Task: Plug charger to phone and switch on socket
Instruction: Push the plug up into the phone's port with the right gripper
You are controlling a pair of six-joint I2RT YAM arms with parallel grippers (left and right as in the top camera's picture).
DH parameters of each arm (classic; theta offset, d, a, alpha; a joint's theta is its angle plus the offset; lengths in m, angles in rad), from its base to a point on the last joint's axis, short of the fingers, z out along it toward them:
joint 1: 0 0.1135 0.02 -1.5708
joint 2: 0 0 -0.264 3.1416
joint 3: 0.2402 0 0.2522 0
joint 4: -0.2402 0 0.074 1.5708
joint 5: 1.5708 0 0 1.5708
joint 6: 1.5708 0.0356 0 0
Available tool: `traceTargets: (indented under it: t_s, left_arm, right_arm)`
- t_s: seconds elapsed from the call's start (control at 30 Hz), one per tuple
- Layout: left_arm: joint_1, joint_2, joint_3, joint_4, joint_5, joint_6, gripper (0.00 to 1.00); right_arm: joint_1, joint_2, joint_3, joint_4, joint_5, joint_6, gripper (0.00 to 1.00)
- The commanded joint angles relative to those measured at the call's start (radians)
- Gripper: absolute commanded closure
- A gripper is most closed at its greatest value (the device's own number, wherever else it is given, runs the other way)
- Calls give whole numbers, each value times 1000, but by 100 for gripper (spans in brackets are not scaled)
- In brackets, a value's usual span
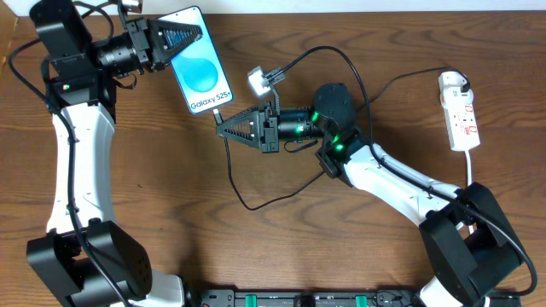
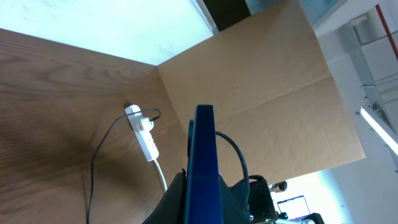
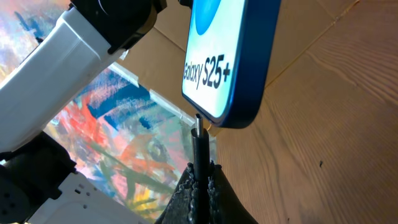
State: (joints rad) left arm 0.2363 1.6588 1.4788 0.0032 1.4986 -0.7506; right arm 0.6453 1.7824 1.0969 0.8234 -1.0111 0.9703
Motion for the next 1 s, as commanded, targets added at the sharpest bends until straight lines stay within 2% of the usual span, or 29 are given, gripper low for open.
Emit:
traceTargets:
  t_s: [0.0,0.97]
  left_arm:
    - [-1,-13,-3,1,35,14,93]
    - [-41,-13,-3,-2,36,38,93]
  right_arm:
    - [-5,-21,18,3,19,13,99]
    - [-5,-21,18,3,45,26,99]
